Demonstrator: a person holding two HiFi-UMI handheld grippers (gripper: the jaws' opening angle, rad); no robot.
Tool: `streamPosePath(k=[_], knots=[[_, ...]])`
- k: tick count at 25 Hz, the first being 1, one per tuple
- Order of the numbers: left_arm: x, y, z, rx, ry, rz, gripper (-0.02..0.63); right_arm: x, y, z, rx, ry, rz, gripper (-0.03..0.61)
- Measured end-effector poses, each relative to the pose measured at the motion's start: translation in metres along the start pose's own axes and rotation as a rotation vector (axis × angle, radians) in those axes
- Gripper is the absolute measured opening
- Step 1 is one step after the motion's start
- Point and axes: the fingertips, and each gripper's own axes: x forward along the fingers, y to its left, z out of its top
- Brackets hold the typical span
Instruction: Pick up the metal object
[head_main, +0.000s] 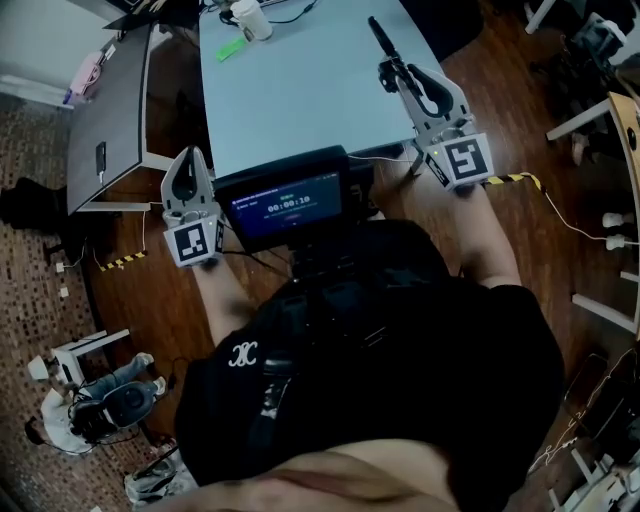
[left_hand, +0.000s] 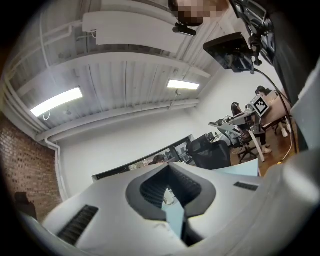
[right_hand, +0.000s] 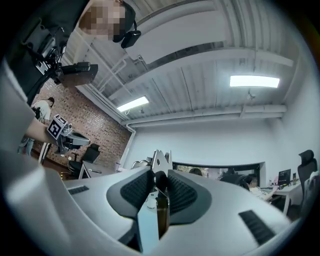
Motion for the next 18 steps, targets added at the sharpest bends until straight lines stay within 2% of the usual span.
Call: streamPosePath(k=[6, 8, 13, 15, 18], knots=[[-0.085, -0.015, 0.012, -0.010, 0.002, -0.046, 0.009, -0.066, 0.062, 0.040, -0.024, -0.025, -0.034, 0.064], [-0.117, -0.022, 0.023, -0.025, -0.004, -0.070, 0.009, -0.090, 0.091, 0.057, -0.036, -0.031, -0.040, 0.064], [-0.216, -0.017, 0.019, -0.031, -0.023, -0.079, 0.009, -0.162, 0.176, 0.104, -0.033, -0.040, -0.079, 0.064], [-0.235, -0.019, 0.017, -0.050, -0.010, -0.089, 0.009, -0.180, 0.193, 0.116, -0.025, -0.053, -0.096, 0.064], [-0.235, -0.023, 0.019, -0.062, -0.024, -0.107, 0.009, -0.187, 0.192, 0.121, -0.021, -0.045, -0.102, 0.064]])
